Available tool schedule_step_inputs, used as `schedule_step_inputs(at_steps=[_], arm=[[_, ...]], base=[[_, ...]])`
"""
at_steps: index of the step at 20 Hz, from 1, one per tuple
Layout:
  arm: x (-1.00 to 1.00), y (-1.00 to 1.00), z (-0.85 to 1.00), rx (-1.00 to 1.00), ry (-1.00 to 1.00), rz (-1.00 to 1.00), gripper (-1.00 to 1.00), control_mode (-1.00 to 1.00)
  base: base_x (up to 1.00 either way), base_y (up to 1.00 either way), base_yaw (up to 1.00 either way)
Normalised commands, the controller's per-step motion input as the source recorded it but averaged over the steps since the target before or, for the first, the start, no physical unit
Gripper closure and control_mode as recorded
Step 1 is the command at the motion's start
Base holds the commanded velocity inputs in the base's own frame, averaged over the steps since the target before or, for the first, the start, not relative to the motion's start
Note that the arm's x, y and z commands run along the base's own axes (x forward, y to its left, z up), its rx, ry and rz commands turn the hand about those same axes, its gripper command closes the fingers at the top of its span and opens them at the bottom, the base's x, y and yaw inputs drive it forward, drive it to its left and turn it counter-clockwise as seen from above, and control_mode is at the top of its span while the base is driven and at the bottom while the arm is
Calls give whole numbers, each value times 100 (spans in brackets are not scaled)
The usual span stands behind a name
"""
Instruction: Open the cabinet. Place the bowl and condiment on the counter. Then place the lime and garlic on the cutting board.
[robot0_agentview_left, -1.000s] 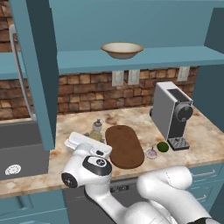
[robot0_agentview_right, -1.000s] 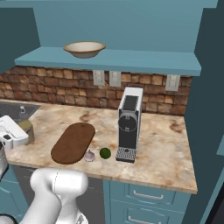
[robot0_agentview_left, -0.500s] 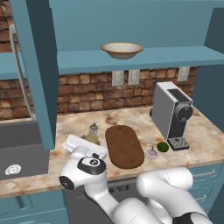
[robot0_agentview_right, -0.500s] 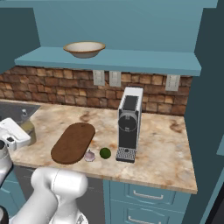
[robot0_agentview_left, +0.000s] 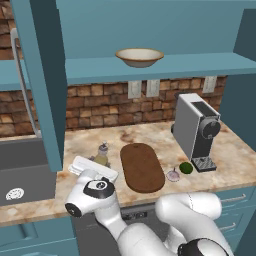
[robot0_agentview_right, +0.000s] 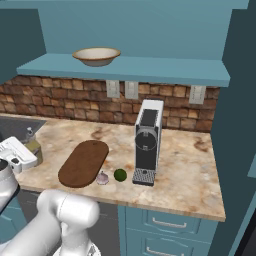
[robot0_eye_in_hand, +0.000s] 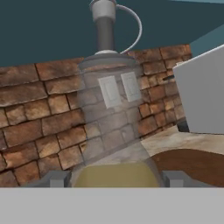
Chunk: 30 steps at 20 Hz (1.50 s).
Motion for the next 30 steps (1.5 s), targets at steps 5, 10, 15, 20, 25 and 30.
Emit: schedule_step_inputs(at_steps=[5,10,15,20,25,30], arm=[[17,19,-18,0,0,0,100,-100],[18,14,-21,0,0,0,100,-100],[21,8,-22,0,0,0,100,-100],[21,9,-19,0,0,0,100,-100],[4,12,-24,0,0,0,-100,-100],[0,0,-1,0,1,0,-100,-100]], base=[[0,0,0],[0,0,0],[0,0,0],[0,0,0],[0,0,0],[0,0,0]])
